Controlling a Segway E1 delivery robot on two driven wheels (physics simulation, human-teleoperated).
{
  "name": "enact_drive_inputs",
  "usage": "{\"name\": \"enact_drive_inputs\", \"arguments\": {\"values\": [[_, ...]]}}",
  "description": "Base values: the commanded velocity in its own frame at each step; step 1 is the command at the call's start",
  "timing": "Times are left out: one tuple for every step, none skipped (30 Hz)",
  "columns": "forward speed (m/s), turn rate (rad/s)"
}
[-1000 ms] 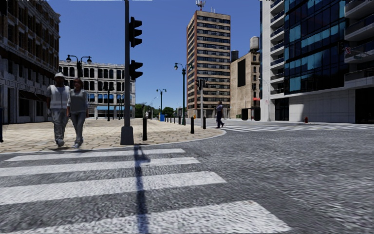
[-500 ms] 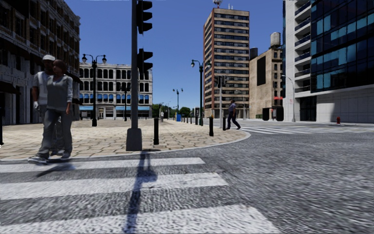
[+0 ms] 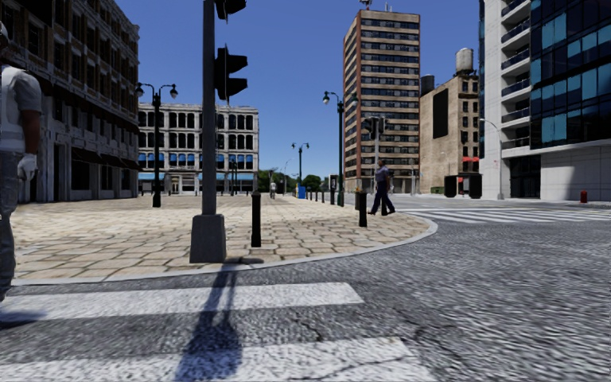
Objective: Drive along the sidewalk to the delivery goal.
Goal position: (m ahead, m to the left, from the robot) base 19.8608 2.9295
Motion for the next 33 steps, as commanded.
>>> {"name": "enact_drive_inputs", "arguments": {"values": [[1.90, 0.48], [1.68, 0.72], [1.40, 0.84], [1.17, 0.69], [1.07, 0.46], [1.07, 0.46], [1.07, 0.45], [1.10, 0.44], [1.12, 0.23], [1.12, 0.23], [1.22, 0.04], [1.30, 0.00], [1.38, 0.00], [1.38, 0.00], [1.48, 0.00], [1.51, 0.00], [1.50, 0.00], [1.40, 0.00], [1.40, 0.00], [1.36, 0.00], [1.33, 0.00], [1.32, 0.00], [1.32, 0.00], [1.31, 0.00], [1.30, 0.00], [1.30, 0.00], [1.30, 0.00], [1.30, 0.00], [1.30, 0.00], [1.30, 0.00], [1.30, 0.00], [1.30, 0.00], [1.30, 0.00]]}}
